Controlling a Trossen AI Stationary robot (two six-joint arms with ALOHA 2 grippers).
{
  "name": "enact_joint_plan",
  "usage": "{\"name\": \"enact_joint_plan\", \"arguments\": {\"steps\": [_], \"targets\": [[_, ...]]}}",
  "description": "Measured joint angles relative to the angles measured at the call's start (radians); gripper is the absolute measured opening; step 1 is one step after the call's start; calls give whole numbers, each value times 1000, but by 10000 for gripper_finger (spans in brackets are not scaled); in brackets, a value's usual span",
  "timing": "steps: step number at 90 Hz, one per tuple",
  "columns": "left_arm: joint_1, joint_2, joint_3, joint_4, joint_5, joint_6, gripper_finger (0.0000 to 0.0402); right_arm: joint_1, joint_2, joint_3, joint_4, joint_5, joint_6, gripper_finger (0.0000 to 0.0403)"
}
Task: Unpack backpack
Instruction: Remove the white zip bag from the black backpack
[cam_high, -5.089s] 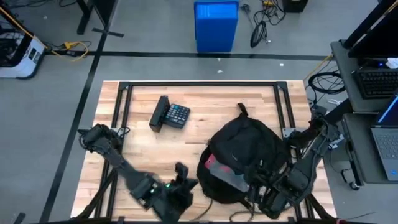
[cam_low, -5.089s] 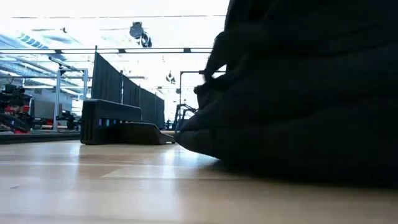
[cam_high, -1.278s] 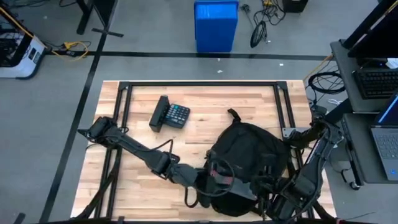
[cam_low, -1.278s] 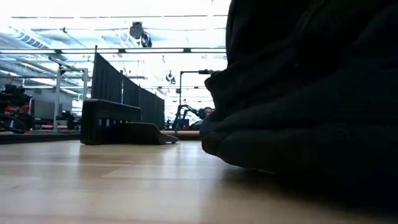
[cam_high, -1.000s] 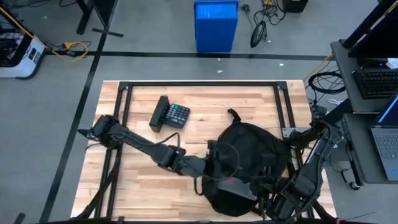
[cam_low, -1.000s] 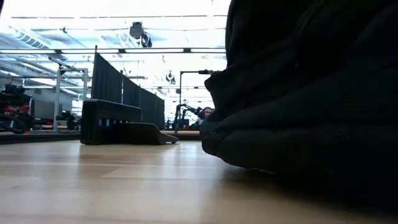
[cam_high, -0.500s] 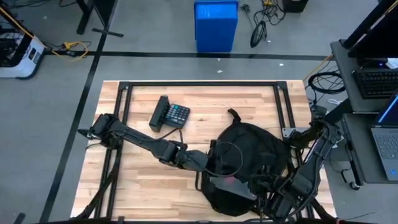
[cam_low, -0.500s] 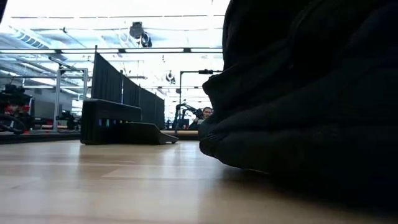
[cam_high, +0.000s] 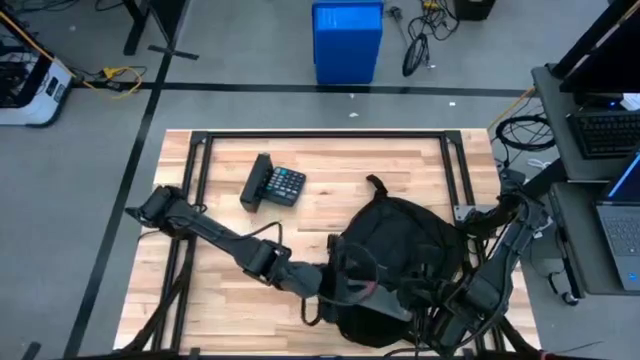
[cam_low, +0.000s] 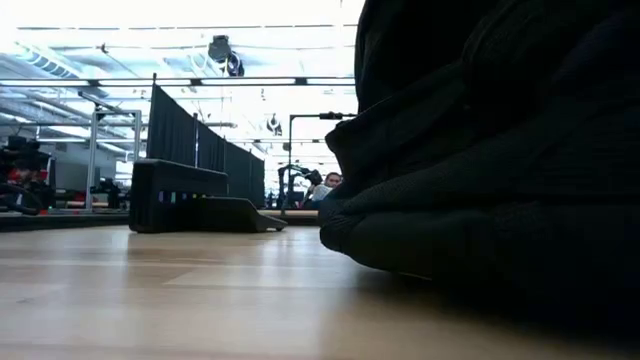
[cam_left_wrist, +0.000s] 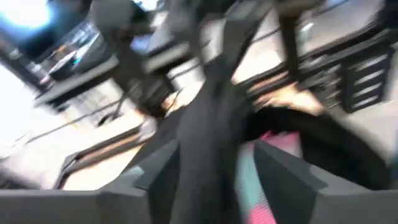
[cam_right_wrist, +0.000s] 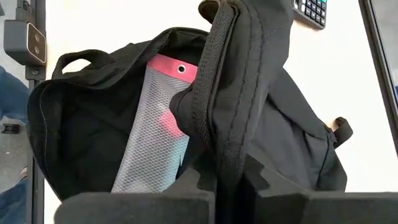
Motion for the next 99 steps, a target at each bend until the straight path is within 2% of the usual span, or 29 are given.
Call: {"name": "enact_joint_plan", "arguments": {"steps": [7,13,19,27,40,57,61,69,81,88,99], "targets": [[18,20,0,3,62,-1,239,-3,0,0,0,-1,0,0],[17,39,-3,40,54,0,253,-10,0,0,4,-3,-2,0],[19,48,0,69,20,29,257,-11,0,0,9,-3,-4,0],[41,60,0,74,24,82,249,-17,0,0,25,-4,-41,0],[73,79,-1,126,32,137,188,-29,0,0,46,-3,-80,0],[105,78,-1,150,42,136,40,-30,-1,0,43,-37,-79,6],[106,78,-1,150,41,135,18,-23,-8,0,40,-44,-74,14],[109,78,0,155,41,132,13,-13,-23,34,5,-92,-32,30],[110,75,0,148,21,131,5,18,-30,163,-37,-141,55,56],[112,75,-1,142,6,132,3,44,-34,221,32,-135,57,69],[115,75,-1,153,-13,137,2,86,-23,215,228,-92,-2,82]]}}
